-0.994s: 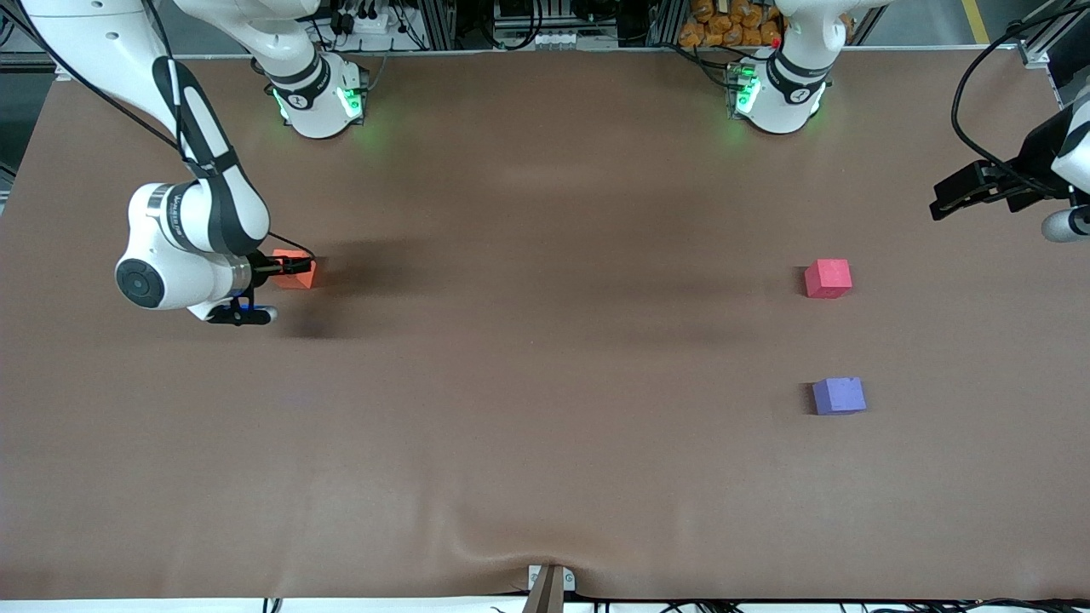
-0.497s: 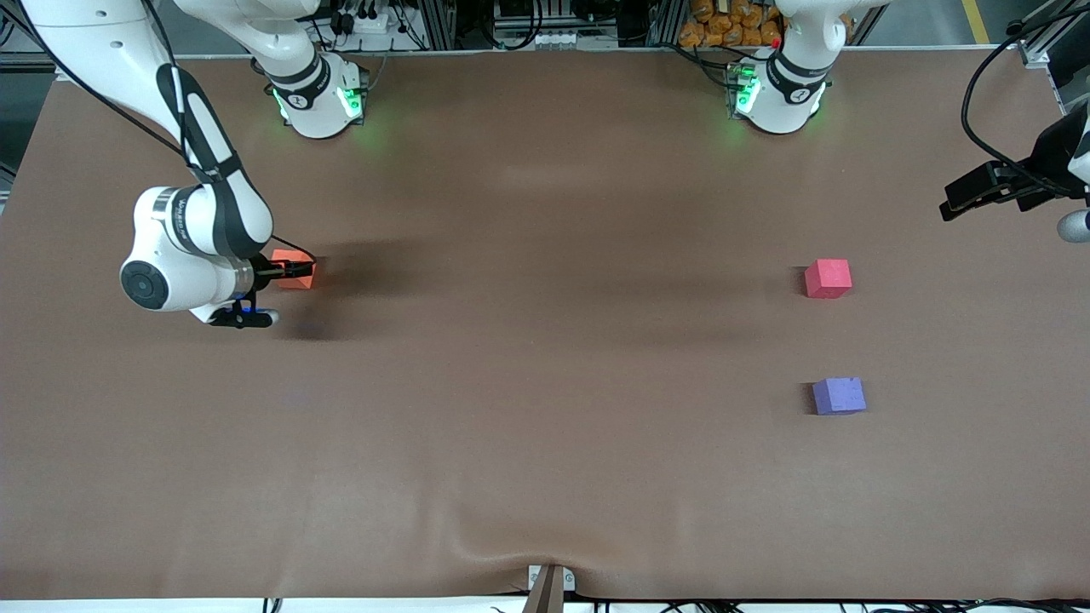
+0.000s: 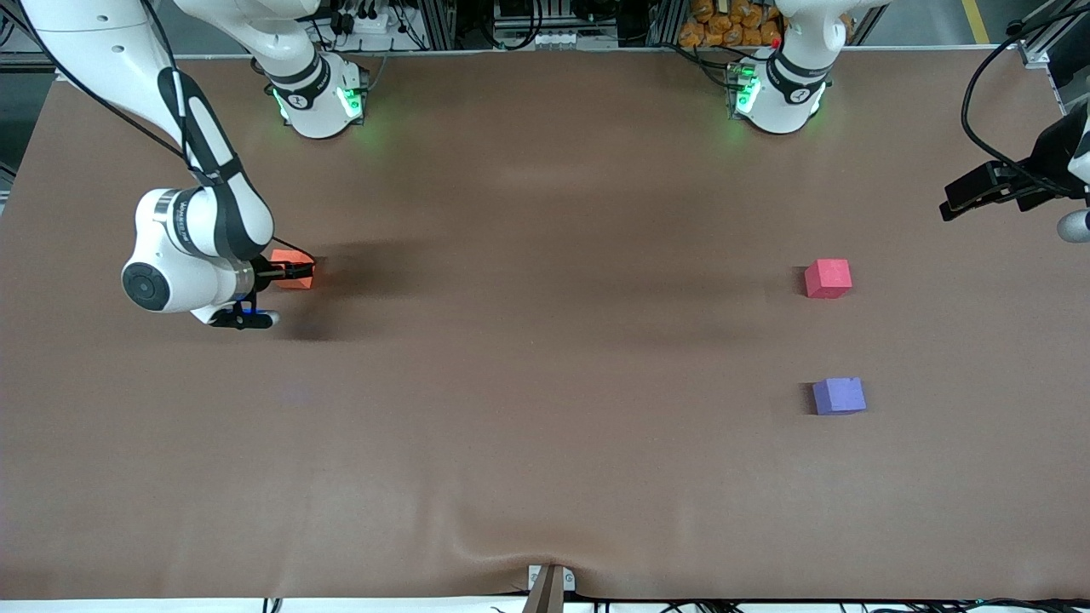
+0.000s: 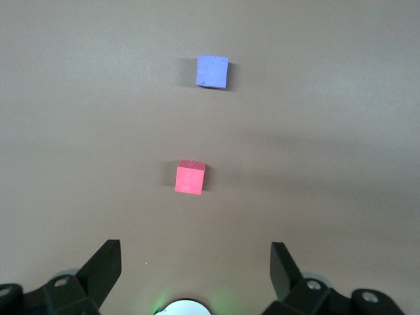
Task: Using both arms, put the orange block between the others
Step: 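Close the right gripper on the orange cube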
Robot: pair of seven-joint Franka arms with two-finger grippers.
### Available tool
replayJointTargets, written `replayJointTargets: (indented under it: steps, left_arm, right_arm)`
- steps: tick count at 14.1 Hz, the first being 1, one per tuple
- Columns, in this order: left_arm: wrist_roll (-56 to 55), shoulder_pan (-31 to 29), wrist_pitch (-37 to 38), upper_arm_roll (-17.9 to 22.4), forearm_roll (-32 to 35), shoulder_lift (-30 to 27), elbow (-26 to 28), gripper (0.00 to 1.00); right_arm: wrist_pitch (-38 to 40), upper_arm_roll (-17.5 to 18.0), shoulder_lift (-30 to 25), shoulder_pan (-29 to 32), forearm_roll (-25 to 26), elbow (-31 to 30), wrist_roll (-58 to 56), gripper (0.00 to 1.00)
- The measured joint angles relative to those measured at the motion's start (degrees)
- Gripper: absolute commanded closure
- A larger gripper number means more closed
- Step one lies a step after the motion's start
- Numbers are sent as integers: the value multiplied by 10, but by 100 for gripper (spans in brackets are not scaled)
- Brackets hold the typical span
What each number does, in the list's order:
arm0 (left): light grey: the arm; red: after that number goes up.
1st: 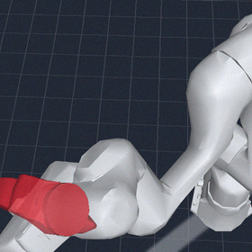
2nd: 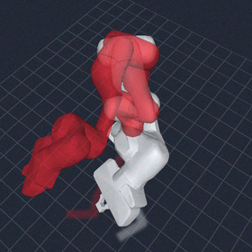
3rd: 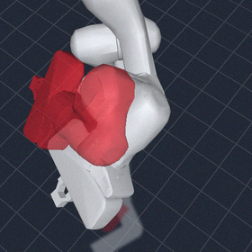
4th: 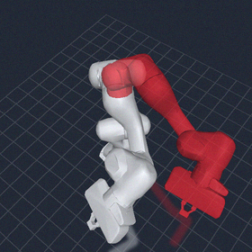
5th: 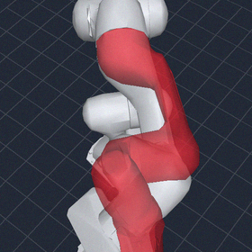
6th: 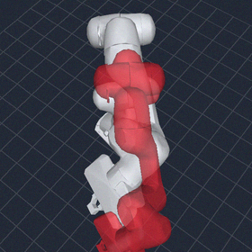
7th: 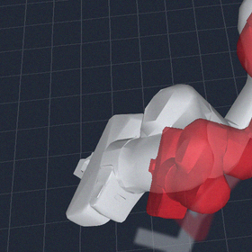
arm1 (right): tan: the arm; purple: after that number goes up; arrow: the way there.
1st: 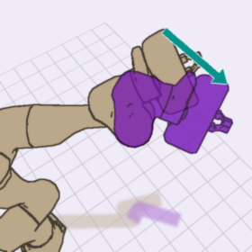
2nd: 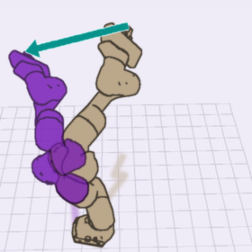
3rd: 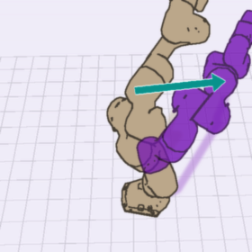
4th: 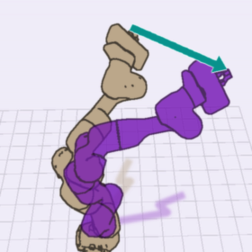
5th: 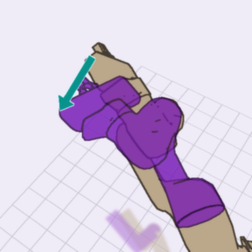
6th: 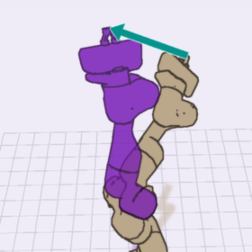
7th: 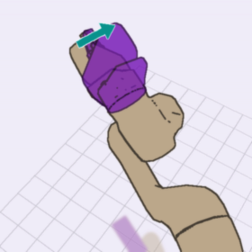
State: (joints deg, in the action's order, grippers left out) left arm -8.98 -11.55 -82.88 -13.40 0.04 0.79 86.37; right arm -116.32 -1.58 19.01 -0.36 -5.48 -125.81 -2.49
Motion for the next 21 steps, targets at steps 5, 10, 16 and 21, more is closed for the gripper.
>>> replayJointTargets:
  steps: [5, 10, 16, 21]
  left_arm:
    - [0, 0, 0, 0, 0, 0, 0, 0]
    - [0, 0, 0, 0, 0, 0, 0, 0]
    - [0, 0, 0, 0, 0, 0, 0, 0]
    - [0, 0, 0, 0, 0, 0, 0, 0]
  right_arm:
    - [4, 0, -4, 0, 0, 1, 0, 0]
    - [2, 0, -4, 0, 0, 1, 0, 0]
    - [1, -3, -4, 3, 3, 0, 0, 0]
    - [-15, -3, 9, 6, 5, -1, 0, 0]
